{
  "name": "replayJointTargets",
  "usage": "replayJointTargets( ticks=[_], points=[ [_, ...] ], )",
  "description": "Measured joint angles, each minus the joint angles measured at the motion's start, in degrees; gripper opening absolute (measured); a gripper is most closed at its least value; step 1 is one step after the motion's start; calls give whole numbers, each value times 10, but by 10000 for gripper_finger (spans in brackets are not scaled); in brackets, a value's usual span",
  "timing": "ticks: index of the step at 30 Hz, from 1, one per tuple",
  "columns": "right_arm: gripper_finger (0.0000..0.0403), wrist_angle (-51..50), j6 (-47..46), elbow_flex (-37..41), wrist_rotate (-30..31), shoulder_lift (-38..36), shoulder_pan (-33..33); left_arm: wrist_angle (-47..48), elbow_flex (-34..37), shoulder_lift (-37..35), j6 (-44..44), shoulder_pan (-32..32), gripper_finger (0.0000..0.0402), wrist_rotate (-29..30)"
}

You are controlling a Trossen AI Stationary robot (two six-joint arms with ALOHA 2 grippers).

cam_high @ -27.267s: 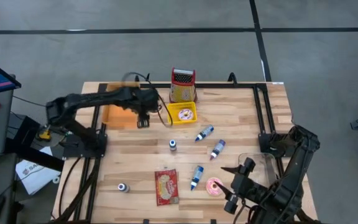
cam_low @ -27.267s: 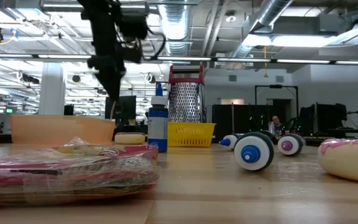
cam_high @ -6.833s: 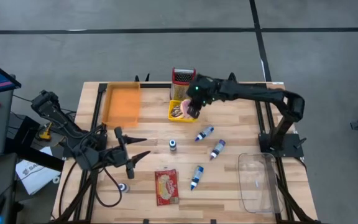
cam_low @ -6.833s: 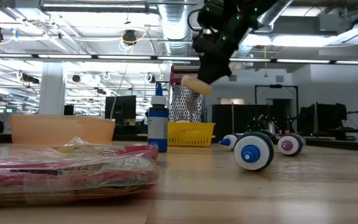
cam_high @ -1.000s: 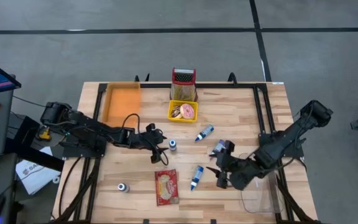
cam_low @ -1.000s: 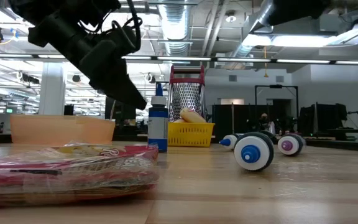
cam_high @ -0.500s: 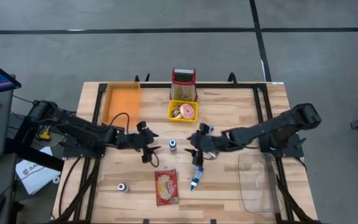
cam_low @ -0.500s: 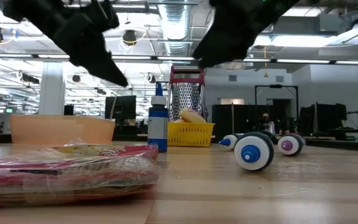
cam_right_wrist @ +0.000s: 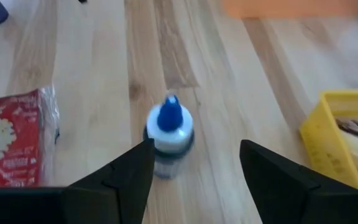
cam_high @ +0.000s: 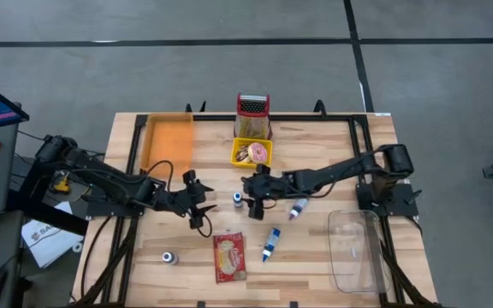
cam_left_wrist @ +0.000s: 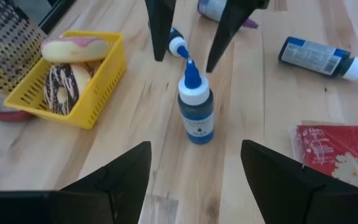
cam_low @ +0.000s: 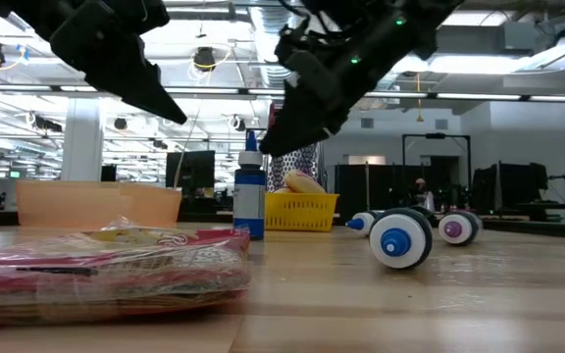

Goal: Pick & Place Food Item
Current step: Put the middle blue food coloring bottle into the transparent bin

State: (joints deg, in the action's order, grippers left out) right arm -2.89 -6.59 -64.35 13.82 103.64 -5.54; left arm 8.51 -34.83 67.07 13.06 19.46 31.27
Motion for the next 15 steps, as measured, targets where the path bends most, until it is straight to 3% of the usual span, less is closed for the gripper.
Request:
replayJointTargets(
  ticks=[15],
  points=[
    [231,4,-14,-28,-34,26,0,3,0,0,11,1,245,1]
  ],
)
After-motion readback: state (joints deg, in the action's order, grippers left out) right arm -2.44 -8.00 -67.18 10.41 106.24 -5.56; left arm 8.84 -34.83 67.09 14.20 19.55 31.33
